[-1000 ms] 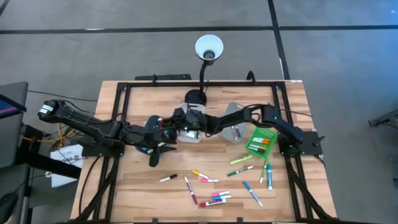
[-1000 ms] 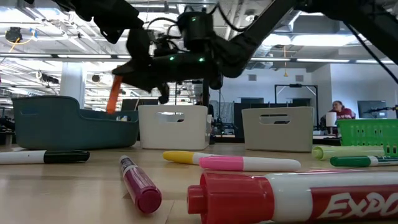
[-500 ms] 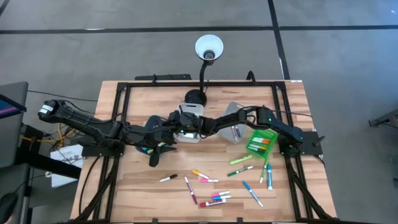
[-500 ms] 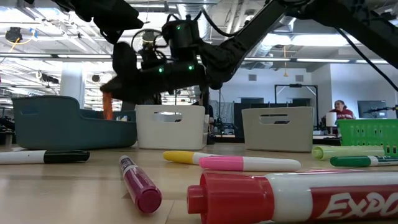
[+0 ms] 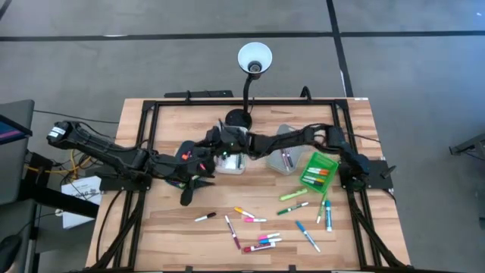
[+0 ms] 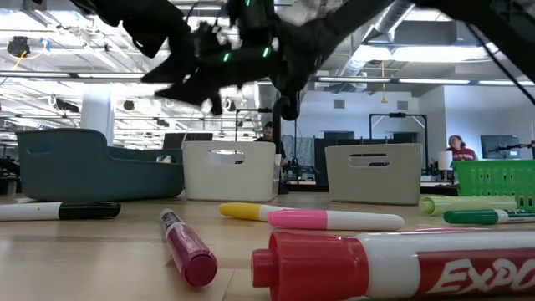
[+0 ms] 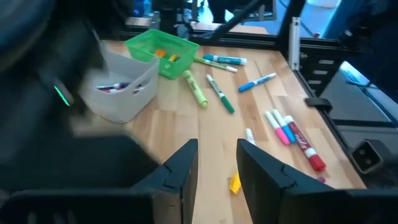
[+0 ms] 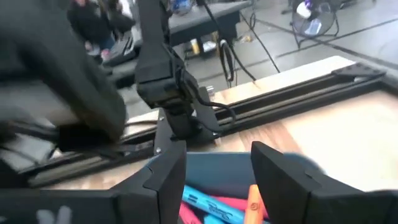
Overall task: Pick & Place Markers
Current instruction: Put the black mini marker into the green bin
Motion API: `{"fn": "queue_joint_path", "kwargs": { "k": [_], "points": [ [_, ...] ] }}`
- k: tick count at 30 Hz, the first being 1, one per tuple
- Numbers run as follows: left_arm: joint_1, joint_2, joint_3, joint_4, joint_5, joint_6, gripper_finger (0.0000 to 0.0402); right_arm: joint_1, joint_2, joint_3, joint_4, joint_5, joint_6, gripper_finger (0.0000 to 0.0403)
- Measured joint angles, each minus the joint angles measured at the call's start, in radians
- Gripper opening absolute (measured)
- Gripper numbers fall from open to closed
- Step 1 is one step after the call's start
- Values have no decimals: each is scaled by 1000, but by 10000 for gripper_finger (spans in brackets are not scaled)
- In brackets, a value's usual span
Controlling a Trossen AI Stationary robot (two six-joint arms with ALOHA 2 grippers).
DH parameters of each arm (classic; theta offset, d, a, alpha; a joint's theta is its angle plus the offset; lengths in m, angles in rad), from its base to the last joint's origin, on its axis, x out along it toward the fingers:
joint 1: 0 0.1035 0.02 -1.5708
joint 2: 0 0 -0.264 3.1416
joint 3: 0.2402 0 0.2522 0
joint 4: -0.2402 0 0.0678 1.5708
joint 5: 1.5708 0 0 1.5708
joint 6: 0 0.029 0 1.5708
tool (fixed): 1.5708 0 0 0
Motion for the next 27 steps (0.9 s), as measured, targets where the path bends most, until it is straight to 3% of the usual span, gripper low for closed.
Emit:
{"fn": "queue_joint_path", "kwargs": {
  "k": [6, 15, 22, 27],
  "points": [
    [-65, 0, 0, 0, 16, 0, 106, -4, -225, 0, -464, -5, -155, 158],
    [-187, 70, 0, 8, 64, -118, 106, 51, -451, 0, -969, -5, -113, 135],
    [-240, 250, 0, 8, 63, -264, 106, 139, -535, -2, -1120, 58, -107, 120],
    [-285, 348, 0, 8, 64, -438, 106, 210, -604, -85, -1071, 76, -130, 119]
  ]
}}
